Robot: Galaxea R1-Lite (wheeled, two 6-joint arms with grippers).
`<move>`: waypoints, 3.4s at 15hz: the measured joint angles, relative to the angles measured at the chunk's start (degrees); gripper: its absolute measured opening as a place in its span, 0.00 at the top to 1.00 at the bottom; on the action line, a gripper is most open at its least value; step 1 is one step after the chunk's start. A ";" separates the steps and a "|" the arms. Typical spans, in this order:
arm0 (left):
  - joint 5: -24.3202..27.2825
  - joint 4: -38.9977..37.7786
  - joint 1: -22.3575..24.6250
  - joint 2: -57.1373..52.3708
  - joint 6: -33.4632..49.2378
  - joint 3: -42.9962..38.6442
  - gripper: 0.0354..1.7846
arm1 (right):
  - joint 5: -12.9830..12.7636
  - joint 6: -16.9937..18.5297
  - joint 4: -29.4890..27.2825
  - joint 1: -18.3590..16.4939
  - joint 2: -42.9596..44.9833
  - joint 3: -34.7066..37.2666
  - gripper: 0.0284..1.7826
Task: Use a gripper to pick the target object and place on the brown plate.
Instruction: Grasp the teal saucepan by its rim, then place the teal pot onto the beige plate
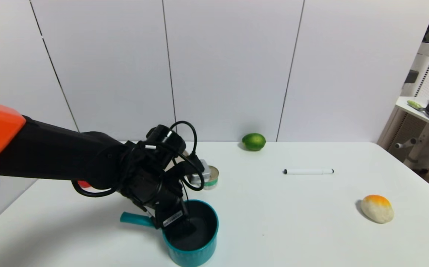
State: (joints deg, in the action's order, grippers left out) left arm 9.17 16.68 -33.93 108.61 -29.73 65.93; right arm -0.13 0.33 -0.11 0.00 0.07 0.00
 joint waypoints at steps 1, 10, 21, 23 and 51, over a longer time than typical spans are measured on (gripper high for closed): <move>0.01 0.95 0.06 0.40 0.02 0.94 0.06 | 0.02 0.00 0.00 0.00 0.00 0.00 0.05; 0.12 0.82 0.20 3.07 0.05 3.23 0.35 | 0.00 0.02 0.00 0.00 0.00 0.00 0.05; 3.56 0.90 0.17 2.76 1.57 4.61 0.93 | 0.02 0.02 0.01 0.00 0.00 0.00 0.05; 3.54 1.01 0.17 1.73 3.02 5.32 0.94 | 0.04 0.02 0.01 0.00 0.00 0.00 0.05; 3.60 -17.16 22.74 10.96 1.38 16.29 0.43 | 0.00 0.00 0.01 0.00 0.00 0.00 0.05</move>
State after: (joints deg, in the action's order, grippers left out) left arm 12.76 -0.49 -11.19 119.57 -28.36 82.21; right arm -0.13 0.33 -0.10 0.00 0.07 0.00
